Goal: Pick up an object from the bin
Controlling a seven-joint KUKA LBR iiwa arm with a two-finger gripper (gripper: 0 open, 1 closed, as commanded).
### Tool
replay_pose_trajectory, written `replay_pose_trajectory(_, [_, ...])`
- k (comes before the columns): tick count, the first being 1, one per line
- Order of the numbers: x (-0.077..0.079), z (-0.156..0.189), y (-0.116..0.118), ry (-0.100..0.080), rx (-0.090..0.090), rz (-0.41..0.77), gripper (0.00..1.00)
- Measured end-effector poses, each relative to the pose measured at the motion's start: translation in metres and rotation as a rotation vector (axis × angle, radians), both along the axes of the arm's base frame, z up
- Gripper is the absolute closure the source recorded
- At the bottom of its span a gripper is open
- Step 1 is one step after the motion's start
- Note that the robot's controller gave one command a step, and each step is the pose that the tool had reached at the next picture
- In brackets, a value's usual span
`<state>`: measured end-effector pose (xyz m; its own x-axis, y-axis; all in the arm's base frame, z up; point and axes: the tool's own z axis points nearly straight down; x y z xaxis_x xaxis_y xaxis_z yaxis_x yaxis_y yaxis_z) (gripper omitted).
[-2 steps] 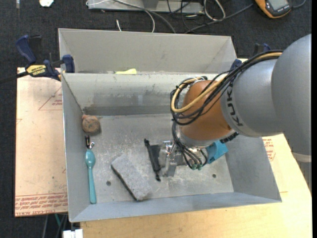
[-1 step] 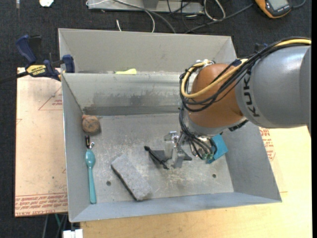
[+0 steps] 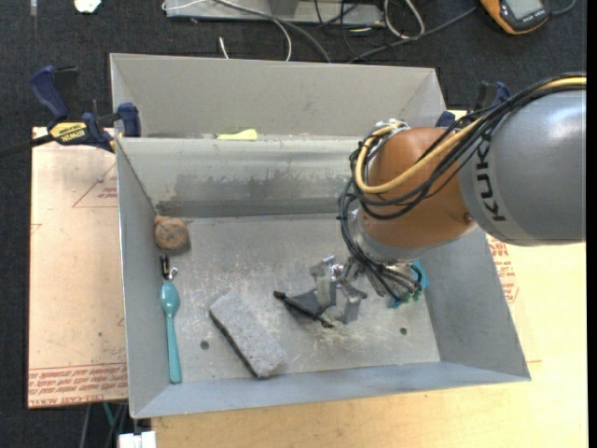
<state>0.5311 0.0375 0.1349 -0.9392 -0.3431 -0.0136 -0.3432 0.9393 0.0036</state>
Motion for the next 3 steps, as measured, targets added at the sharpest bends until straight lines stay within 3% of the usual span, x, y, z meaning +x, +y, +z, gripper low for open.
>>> replay_pose_trajectory(1, [0.031,-0.031,0.008,0.001,-0.001,0.118,1.00])
replay_pose_trajectory(2, [0.018,0.019,0.014,0.014,0.000,-0.195,1.00])
replay_pose_trajectory(3, [0.026,0.104,0.027,0.007,0.001,-0.047,1.00])
